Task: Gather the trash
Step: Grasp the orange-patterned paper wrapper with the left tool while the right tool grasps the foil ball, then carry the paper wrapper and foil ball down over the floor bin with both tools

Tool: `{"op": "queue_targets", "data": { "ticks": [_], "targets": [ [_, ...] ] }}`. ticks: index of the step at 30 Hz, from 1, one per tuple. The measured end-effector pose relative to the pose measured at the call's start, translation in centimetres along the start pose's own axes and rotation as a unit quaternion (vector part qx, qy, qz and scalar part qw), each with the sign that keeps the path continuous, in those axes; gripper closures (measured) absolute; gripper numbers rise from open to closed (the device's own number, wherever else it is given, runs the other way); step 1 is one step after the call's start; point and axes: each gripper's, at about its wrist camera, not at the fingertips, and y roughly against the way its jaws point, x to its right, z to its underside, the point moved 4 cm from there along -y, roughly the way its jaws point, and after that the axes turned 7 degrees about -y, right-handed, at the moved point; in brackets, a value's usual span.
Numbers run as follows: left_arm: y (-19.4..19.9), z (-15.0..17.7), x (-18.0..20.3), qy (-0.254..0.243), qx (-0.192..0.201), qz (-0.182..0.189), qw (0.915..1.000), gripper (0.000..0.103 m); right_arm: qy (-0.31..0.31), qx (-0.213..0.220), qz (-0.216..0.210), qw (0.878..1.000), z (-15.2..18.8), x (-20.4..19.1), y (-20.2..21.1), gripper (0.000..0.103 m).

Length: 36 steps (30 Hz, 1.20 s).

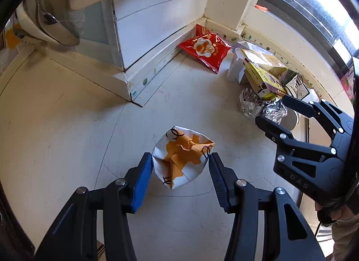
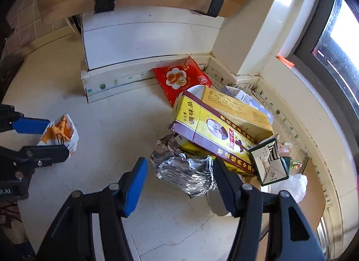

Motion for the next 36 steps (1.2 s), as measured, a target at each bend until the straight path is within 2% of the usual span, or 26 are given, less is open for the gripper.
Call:
{"op": "queue_targets", "data": {
  "ticks": [3,6,11,13,17,23,29,36],
  "targets": [
    [0.2,-0.1,-0.4,0.011,0.003,0.001,0.9999,0.053,0.028,0.002,0.018,0.999,0.1,-0.1,-0.2,0.042],
    [0.1,-0.2,-0.8,0.020,0.004,0.000,0.9998,0.053,0.053,-0.015,0.021,0.998,0.3,-0.7,-1.4,0.042],
    [-0.1,-0.3,-0.9,0.025,0.001,-0.001,0.9997,0.053,0.066,-0.009,0.028,0.997,0.3,-1.2,-2.4,0.042],
    [-0.1,-0.2,-0.9,0.024,-0.001,-0.001,0.9997,0.053,0.050,-0.008,0.010,0.999,0.1,-1.0,-2.3,0.042],
    [0.1,-0.2,-0.7,0.022,-0.004,0.004,0.9997,0.053,0.008,-0.017,-0.054,0.998,0.1,-0.8,-1.3,0.043],
    [1.1,0.4,-0.5,0.017,-0.009,0.026,0.9995,0.053,-0.081,-0.040,-0.145,0.985,1.1,-0.6,1.1,0.043],
    [2.9,1.5,-0.8,0.003,-0.002,0.037,0.9993,0.053,-0.130,-0.033,-0.168,0.977,2.4,-1.1,4.8,0.043],
    [7.0,4.2,-1.8,-0.028,0.014,0.062,0.9976,0.053,-0.168,-0.005,-0.153,0.974,4.0,-3.4,10.6,0.043]
  ]
}}
